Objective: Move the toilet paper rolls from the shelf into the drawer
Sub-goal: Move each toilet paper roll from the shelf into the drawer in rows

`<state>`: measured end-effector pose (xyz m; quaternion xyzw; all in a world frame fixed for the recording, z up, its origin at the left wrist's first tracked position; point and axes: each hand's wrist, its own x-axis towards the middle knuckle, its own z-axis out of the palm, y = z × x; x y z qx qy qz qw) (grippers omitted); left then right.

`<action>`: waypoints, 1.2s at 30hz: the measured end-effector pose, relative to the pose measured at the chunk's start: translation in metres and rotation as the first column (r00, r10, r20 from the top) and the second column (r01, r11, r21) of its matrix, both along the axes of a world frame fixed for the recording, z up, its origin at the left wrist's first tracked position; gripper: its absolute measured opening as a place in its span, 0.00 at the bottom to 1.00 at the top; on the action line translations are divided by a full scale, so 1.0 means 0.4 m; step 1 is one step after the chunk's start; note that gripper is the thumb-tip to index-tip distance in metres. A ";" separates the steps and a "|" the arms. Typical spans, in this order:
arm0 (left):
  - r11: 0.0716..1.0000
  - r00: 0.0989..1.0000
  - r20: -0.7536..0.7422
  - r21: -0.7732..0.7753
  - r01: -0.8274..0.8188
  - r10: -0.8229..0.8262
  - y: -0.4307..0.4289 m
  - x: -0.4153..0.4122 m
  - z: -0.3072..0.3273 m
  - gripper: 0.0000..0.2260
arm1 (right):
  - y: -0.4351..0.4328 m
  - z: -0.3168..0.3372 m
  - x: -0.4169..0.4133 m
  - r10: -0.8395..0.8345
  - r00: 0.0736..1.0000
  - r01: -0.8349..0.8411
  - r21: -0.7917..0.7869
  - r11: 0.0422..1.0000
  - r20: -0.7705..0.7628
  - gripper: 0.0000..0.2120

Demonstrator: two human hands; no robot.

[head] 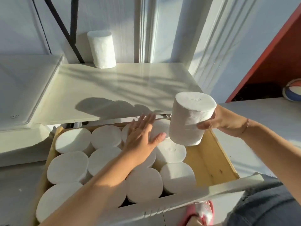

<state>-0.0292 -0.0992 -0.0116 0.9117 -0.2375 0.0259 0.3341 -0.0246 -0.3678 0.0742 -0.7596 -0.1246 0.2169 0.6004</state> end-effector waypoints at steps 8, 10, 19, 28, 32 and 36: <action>0.958 0.965 -0.052 -0.151 0.245 -0.255 -0.213 -0.082 0.034 0.46 | -0.126 -0.057 -0.103 0.045 0.995 -0.068 -0.261 0.963 -0.091 0.38; 0.975 0.977 -0.076 -0.117 0.191 -0.200 -0.238 -0.070 0.018 0.44 | -0.115 -0.090 -0.107 -0.028 0.997 0.005 -0.305 0.952 -0.072 0.38; 0.985 0.984 -0.056 -0.009 0.170 -0.171 -0.278 -0.042 -0.055 0.40 | -0.089 -0.152 -0.113 -0.191 0.970 0.126 -0.360 0.924 -0.152 0.37; 0.942 0.960 0.107 0.250 0.225 -0.258 -0.267 -0.022 -0.098 0.32 | -0.063 -0.193 -0.114 -0.364 0.931 0.333 -0.498 0.801 0.037 0.34; 0.904 0.950 0.122 0.364 0.225 -0.286 -0.251 -0.010 -0.102 0.26 | -0.056 -0.195 -0.114 -0.348 0.928 0.351 -0.609 0.711 0.128 0.29; 0.875 0.955 0.082 0.428 0.225 -0.286 -0.234 -0.010 -0.098 0.27 | -0.054 -0.178 -0.113 -0.306 0.936 0.339 -0.678 0.652 0.174 0.26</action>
